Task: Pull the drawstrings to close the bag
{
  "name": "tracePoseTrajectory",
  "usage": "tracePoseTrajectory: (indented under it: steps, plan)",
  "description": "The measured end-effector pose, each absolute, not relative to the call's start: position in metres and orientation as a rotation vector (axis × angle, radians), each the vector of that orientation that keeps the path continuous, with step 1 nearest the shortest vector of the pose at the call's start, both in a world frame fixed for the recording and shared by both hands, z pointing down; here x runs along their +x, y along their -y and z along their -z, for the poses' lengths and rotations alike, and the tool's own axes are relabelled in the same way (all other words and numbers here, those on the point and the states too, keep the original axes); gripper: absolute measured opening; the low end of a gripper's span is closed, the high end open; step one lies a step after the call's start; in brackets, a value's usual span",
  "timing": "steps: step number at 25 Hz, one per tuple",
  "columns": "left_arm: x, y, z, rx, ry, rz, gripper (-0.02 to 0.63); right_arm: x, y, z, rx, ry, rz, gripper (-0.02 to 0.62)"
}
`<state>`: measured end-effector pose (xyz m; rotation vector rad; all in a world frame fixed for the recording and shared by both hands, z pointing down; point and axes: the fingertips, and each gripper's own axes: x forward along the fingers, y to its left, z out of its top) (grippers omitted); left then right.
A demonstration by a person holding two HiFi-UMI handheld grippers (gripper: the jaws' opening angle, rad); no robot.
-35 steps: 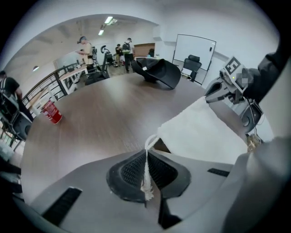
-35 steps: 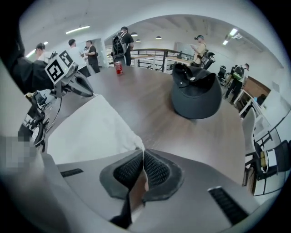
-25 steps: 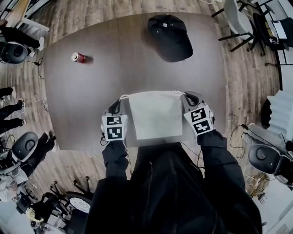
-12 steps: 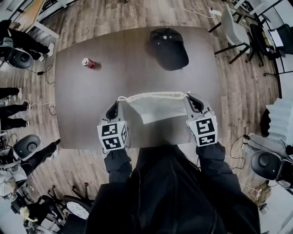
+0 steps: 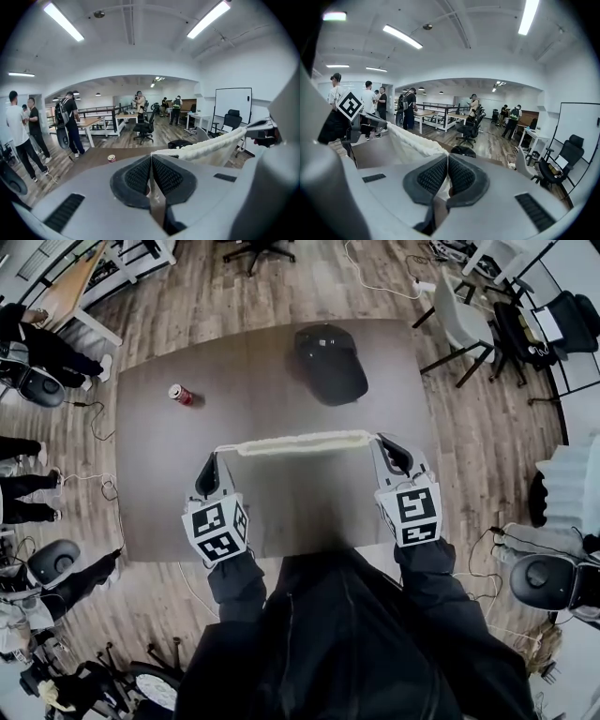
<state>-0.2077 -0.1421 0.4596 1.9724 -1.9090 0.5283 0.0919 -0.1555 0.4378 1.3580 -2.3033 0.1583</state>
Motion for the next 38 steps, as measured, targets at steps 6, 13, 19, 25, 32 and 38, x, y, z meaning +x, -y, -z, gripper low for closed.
tracePoseTrajectory:
  steps: [6, 13, 19, 25, 32, 38]
  plan:
    - [-0.221, 0.144, -0.431, 1.891, 2.022, -0.416, 0.037, 0.098, 0.154, -0.422, 1.401, 2.277, -0.142, 0.028]
    - [-0.241, 0.134, -0.421, 1.822, 2.091, -0.364, 0.037, 0.1, 0.147, -0.416, 1.426, 2.25, -0.107, 0.028]
    - [-0.252, 0.128, -0.416, 1.779, 2.144, -0.338, 0.037, 0.106, 0.144, -0.416, 1.452, 2.224, -0.094, 0.028]
    - [-0.262, 0.121, -0.413, 1.749, 2.173, -0.324, 0.037, 0.113, 0.142, -0.414, 1.469, 2.207, -0.088, 0.028]
    - [-0.287, 0.11, -0.41, 1.667, 2.227, -0.281, 0.037, 0.136, 0.141, -0.419, 1.529, 2.165, -0.117, 0.028]
    - [-0.302, 0.106, -0.408, 1.612, 2.258, -0.264, 0.037, 0.149, 0.144, -0.424, 1.566, 2.133, -0.135, 0.028]
